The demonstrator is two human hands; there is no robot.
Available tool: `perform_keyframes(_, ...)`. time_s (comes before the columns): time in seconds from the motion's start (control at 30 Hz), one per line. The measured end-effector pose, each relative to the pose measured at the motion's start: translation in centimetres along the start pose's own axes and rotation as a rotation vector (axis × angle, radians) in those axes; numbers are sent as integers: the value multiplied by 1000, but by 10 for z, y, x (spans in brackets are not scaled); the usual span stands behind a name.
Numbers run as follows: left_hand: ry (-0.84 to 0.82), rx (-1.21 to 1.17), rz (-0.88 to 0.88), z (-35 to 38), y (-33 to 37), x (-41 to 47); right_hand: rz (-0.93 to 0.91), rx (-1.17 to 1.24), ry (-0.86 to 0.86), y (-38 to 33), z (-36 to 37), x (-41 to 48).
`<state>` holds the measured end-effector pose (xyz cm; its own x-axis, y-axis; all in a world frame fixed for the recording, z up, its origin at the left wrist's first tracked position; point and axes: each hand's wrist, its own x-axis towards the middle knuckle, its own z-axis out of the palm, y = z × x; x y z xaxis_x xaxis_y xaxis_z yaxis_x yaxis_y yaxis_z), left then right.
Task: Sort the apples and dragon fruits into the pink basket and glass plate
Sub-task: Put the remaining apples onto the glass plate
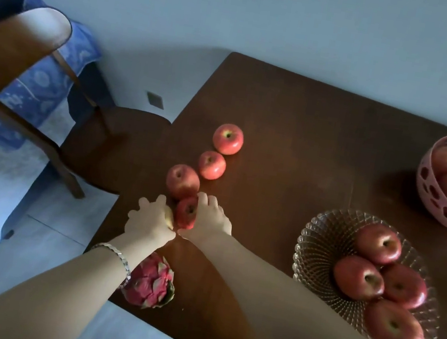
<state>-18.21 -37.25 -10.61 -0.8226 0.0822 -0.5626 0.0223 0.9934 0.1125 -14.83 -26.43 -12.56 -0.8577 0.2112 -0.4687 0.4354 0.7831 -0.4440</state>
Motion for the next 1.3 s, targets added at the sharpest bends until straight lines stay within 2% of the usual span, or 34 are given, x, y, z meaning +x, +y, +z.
perform_keyframes(0.2,17,-67,113,-9,15,-15,38,189,105,28,-17,-21)
perform_keyframes(0.37,26,-276,390,-12,69,-44,33,260,220,87,-68,-85)
perform_keyframes(0.5,8,-370,497,-2,125,-78,66,232,217,145,-96,-140)
perform_keyframes(0.6,-66,-430,547,13,161,-96,86,150,161,185,-99,-169)
perform_keyframes(0.8,-171,-389,510,35,193,-115,-17,-157,80,230,-84,-182)
perform_keyframes(0.97,-226,-469,404,46,202,-120,-145,-222,89,246,-73,-182)
perform_keyframes(1.07,-229,-482,371,49,202,-122,-153,-225,79,251,-69,-183)
perform_keyframes(1.23,-240,-507,326,52,203,-125,-148,-369,93,254,-69,-183)
perform_keyframes(1.3,-245,-518,314,52,203,-124,-205,-409,8,252,-73,-181)
